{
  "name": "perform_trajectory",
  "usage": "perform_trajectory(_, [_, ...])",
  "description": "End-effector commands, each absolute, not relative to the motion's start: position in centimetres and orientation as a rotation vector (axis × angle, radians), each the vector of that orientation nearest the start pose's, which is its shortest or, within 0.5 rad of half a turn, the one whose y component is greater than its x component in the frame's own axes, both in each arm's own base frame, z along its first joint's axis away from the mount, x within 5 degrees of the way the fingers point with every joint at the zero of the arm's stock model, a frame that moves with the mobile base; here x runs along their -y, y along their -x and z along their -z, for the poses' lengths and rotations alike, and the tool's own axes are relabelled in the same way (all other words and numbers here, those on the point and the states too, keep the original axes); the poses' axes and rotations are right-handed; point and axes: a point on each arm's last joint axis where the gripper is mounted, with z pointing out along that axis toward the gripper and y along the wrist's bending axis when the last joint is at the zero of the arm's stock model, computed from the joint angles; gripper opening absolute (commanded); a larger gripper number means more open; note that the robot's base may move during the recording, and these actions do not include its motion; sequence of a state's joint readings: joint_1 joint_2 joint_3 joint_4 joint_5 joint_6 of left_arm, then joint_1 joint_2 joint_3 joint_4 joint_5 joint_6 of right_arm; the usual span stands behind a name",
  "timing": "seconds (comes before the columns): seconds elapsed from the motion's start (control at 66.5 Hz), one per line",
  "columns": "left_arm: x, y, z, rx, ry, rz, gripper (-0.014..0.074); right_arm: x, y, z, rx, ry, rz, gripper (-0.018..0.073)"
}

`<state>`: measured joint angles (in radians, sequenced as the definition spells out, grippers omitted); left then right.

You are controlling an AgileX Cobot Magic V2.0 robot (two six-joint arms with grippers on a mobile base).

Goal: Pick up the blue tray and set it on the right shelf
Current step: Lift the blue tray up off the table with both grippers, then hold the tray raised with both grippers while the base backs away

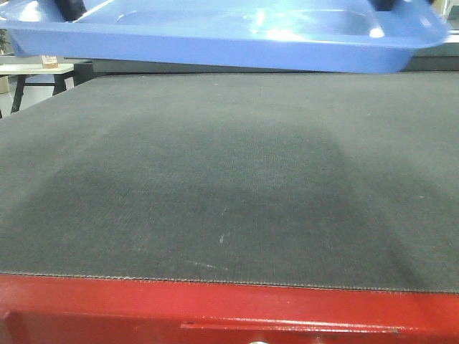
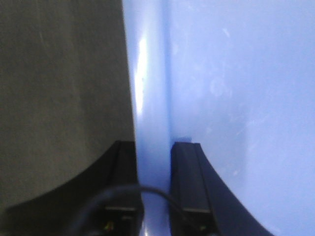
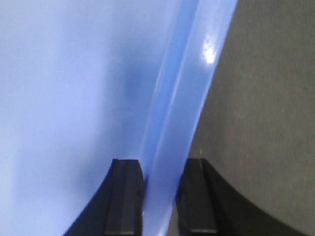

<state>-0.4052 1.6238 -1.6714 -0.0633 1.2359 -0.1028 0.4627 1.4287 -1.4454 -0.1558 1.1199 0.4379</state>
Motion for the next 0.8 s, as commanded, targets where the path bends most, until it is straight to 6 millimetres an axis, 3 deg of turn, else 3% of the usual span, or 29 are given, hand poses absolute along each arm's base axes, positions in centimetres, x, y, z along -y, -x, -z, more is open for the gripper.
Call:
perform_trajectory(0.0, [13.1, -27.7, -39.3, -2.652, -0.464, 0.197, -0.0041, -10.8, -24.9, -40.5, -2.452, 0.116, -0.121, 0.0056])
perform_trajectory(0.165, [13.4, -24.6, -38.1, -2.685, -0.488, 0.215, -0.0041, -10.1, -23.4, -40.9, -2.478, 0.105, -0.137, 0.0056])
perform_trajectory(0.331, [13.9, -22.9, -38.3, -2.679, -0.523, 0.237, -0.0041, -10.0, -22.5, -41.5, -2.471, 0.096, -0.188, 0.0056])
perform_trajectory(0.781, [14.4, -22.5, -38.5, -2.656, -0.544, 0.259, -0.0043, -9.8, -21.9, -42.1, -2.448, 0.094, -0.215, 0.0056])
